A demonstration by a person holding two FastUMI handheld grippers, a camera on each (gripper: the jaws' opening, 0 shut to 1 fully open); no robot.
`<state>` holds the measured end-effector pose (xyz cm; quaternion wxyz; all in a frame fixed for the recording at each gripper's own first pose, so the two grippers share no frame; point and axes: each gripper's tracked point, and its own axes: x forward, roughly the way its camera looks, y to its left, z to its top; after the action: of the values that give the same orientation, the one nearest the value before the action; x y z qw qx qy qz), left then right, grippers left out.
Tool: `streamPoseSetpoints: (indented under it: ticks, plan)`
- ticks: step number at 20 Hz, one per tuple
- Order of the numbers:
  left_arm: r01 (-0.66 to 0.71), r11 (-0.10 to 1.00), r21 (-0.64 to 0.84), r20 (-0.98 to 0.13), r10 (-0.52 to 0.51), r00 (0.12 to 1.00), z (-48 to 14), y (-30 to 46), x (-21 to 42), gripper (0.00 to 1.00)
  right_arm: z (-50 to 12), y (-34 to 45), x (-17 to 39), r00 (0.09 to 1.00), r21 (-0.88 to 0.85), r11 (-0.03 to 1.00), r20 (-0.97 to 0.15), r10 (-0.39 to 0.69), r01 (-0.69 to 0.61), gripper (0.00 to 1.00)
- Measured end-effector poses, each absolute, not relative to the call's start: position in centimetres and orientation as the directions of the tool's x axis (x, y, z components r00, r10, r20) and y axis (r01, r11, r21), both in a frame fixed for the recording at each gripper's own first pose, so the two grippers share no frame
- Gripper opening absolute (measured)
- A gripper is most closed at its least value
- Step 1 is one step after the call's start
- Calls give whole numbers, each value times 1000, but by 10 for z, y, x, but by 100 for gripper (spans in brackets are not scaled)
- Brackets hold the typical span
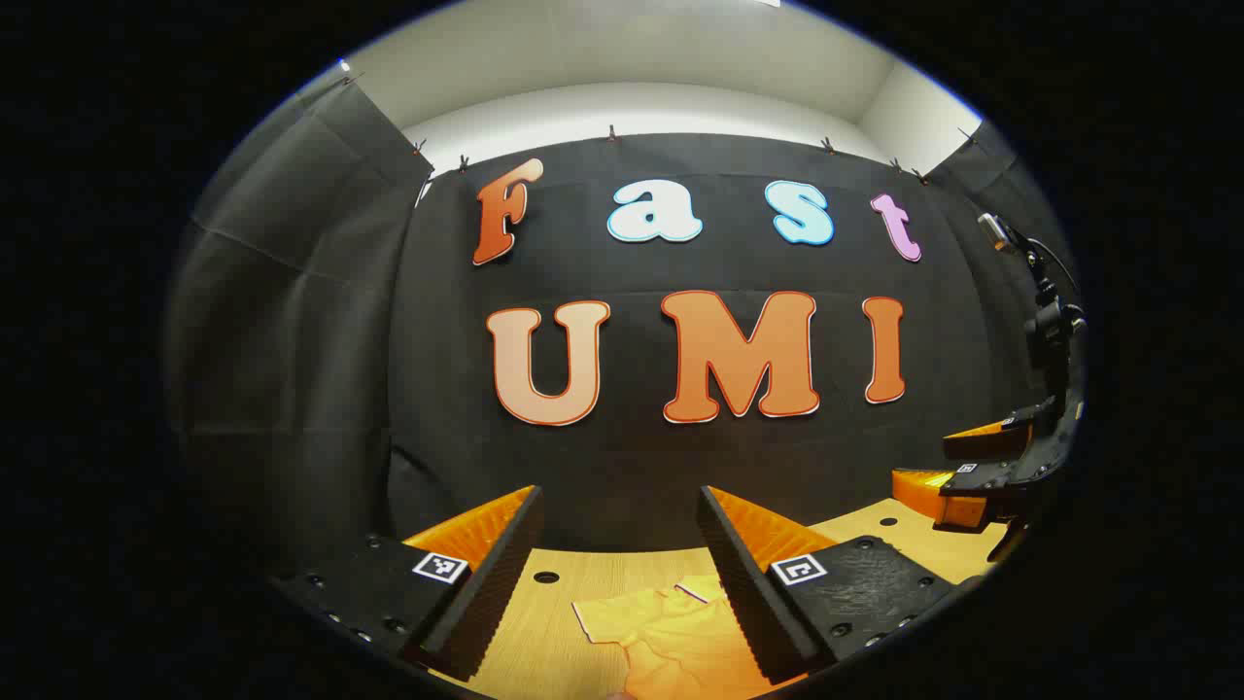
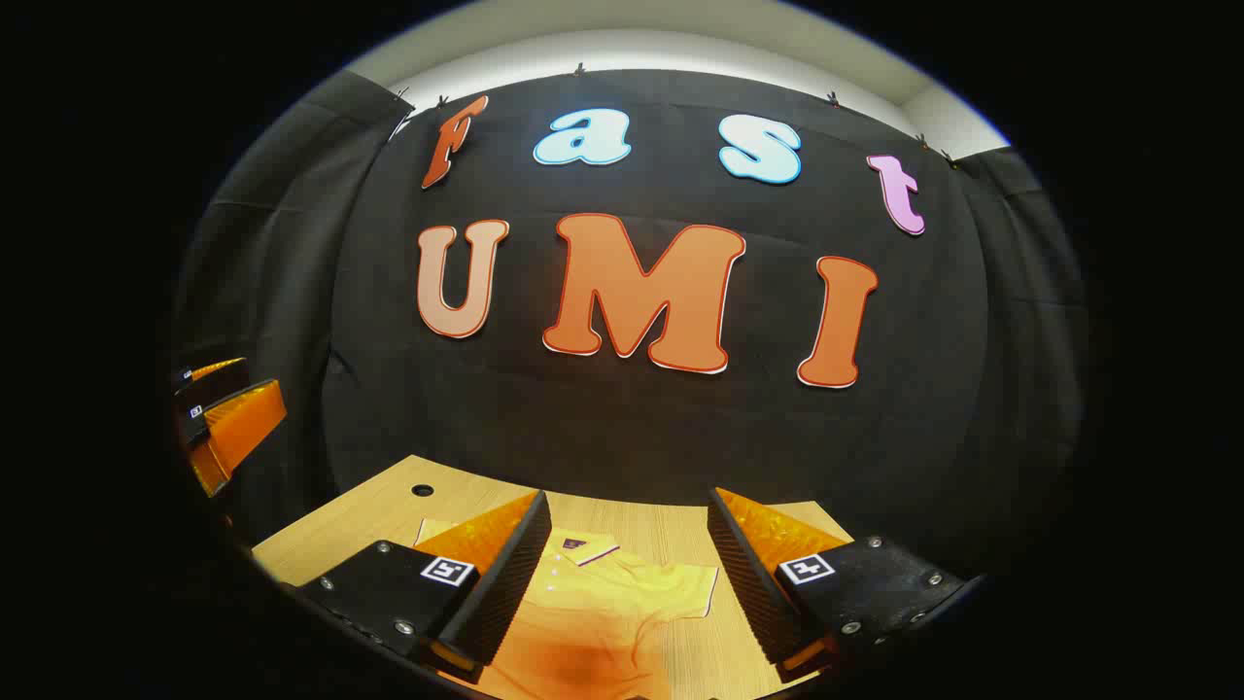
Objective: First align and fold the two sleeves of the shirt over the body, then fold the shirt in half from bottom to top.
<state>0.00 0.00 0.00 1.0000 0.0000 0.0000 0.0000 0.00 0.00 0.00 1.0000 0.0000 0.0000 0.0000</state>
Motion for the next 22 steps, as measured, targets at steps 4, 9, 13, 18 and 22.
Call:
streamPoseSetpoints:
  ticks: [4, 9, 13, 18, 22]
  plan:
    - [52, 999, -1, -16, -52, 999, -8, 7, 4, 97, 0, 8, -10, 999, 16, 999, 0, -49, 49, 98]
    - [83, 997, -2, -39, -83, 996, -17, 4, 8, 97, -14, 9, -18, 997, 15, 997, -40, -71, 71, 98]
    - [59, 998, 17, -14, -58, 998, -3, -12, 20, 97, -5, -11, -5, 998, 9, 997, -8, -70, 70, 98]
    - [24, 999, 28, -10, -24, 1000, 0, -34, 33, 97, -6, -27, 21, 999, 28, 999, 8, -32, 32, 98]
    - [-7, 999, 49, -9, 7, 1000, 1, -44, 38, 96, -46, -53, 50, 992, 73, 996, -117, -37, 45, 98]
